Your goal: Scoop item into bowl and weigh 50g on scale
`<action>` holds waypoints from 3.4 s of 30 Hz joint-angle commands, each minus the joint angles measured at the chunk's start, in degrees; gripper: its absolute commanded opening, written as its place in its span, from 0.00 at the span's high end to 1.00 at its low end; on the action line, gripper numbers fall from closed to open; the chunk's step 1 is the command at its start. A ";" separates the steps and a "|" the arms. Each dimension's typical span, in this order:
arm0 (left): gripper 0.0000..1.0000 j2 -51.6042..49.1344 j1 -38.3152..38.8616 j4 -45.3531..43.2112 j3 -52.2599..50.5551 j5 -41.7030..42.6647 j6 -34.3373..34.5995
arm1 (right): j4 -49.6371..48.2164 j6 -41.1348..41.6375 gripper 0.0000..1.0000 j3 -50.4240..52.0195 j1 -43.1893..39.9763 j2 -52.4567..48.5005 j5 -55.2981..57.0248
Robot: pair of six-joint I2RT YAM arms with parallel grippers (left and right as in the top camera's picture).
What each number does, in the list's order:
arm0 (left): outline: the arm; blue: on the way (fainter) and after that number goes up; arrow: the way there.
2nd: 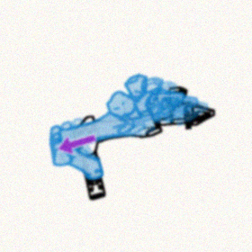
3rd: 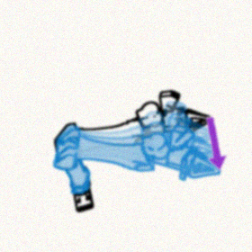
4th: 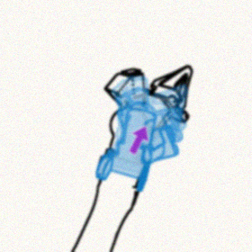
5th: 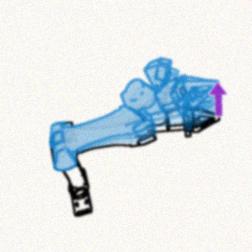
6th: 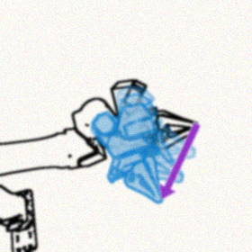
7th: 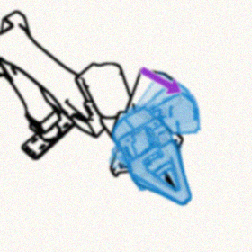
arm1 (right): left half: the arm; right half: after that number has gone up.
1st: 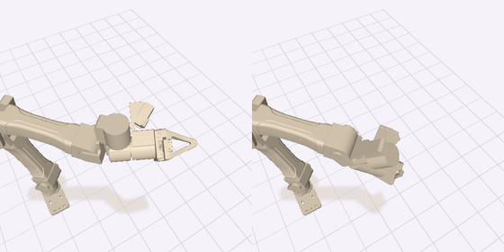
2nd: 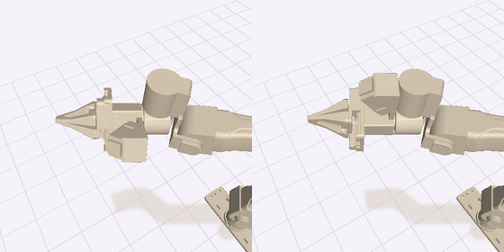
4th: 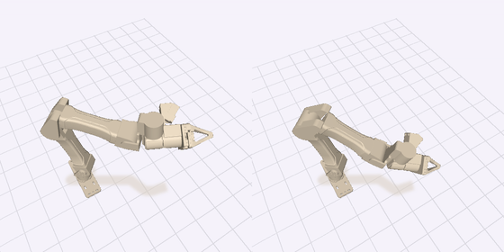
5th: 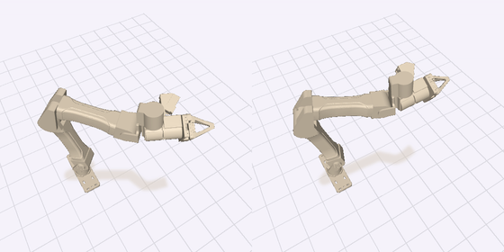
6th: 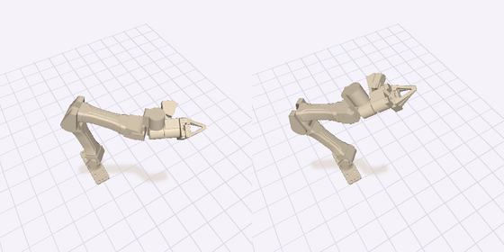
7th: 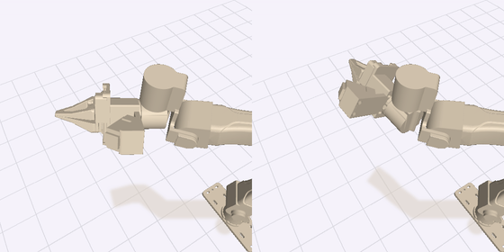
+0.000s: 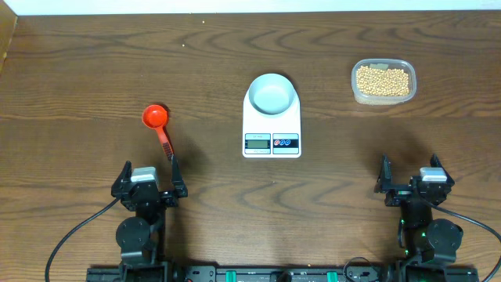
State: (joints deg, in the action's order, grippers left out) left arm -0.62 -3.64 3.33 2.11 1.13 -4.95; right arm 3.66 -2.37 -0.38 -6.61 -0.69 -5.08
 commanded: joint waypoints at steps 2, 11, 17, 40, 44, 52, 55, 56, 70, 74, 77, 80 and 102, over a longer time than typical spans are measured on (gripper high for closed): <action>0.02 0.39 -3.58 0.63 -1.88 -0.72 -0.81 | 0.31 -0.72 0.01 0.07 0.87 0.31 0.46; 0.02 0.39 -3.58 0.63 -1.88 -0.74 -0.79 | 0.31 -0.72 0.01 0.07 0.87 0.31 0.46; 0.02 0.39 -3.58 0.63 -1.88 -0.74 -0.79 | 0.31 -0.72 0.01 0.07 0.87 0.31 0.46; 0.02 0.39 -3.58 0.63 -1.88 -0.74 -0.79 | 0.31 -0.72 0.01 0.07 0.87 0.31 0.46; 0.02 0.39 -3.58 0.63 -1.88 -0.74 -0.79 | 0.31 -0.72 0.01 0.07 0.87 0.31 0.46; 0.02 0.39 -3.58 0.63 -1.88 -0.74 -0.81 | 0.31 -0.72 0.01 0.07 0.87 0.31 0.46; 0.02 0.39 -3.58 0.63 -1.88 -0.74 -0.81 | 0.31 -0.72 0.01 0.07 0.87 0.31 0.46; 0.02 0.39 -3.58 0.63 -1.88 -0.74 -0.81 | 0.31 -0.72 0.01 0.07 0.87 0.31 0.46; 0.02 0.39 -3.58 0.42 -1.88 -0.52 -0.79 | 0.24 -0.70 0.01 0.07 0.87 0.31 0.44; 0.02 0.39 -3.56 0.00 -1.88 -0.52 -0.79 | 0.04 -0.70 0.01 0.07 0.87 0.31 0.42; 0.02 0.39 -3.56 0.00 -1.88 -0.52 -0.79 | 0.20 -0.70 0.01 0.07 0.87 0.31 0.42; 0.02 0.39 -3.58 0.00 -1.68 -0.52 -0.76 | 0.20 -0.70 0.01 0.07 0.87 0.31 0.28; 0.02 -14.14 -3.58 -1.09 7.69 -0.52 -0.79 | 4.31 -0.70 0.01 -12.92 0.87 -10.54 -3.06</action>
State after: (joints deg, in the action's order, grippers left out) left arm -11.70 -7.03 2.66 5.52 1.13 -4.95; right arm 6.94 -2.37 -8.82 -6.61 -8.01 -7.51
